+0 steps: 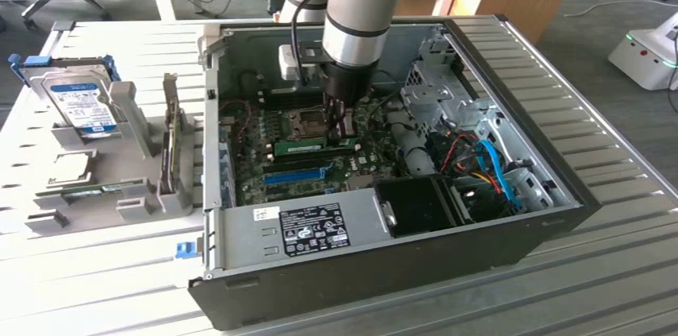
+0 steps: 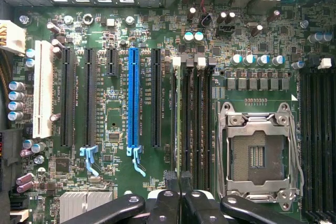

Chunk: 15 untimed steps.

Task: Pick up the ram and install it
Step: 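Insert the ram into the slot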

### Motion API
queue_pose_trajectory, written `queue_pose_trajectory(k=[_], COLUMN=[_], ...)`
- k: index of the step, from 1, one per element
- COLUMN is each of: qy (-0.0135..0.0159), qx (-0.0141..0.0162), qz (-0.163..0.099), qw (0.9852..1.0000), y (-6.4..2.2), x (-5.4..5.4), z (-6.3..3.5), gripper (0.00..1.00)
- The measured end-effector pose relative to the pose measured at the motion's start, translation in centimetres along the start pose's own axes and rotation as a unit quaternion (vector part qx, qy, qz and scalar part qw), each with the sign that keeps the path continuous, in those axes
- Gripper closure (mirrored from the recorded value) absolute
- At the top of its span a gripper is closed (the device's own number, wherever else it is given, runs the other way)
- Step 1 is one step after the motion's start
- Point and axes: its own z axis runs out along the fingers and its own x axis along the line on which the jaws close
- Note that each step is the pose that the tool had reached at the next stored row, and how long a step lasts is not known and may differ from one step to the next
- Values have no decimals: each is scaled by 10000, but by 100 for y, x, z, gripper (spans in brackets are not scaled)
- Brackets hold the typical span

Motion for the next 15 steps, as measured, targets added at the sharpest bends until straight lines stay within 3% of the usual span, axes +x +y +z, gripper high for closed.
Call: queue_pose_trajectory(k=[15], qy=[0], qx=[1], qz=[-14], qw=[10000], y=[0], x=[0], z=[6], gripper=[88])
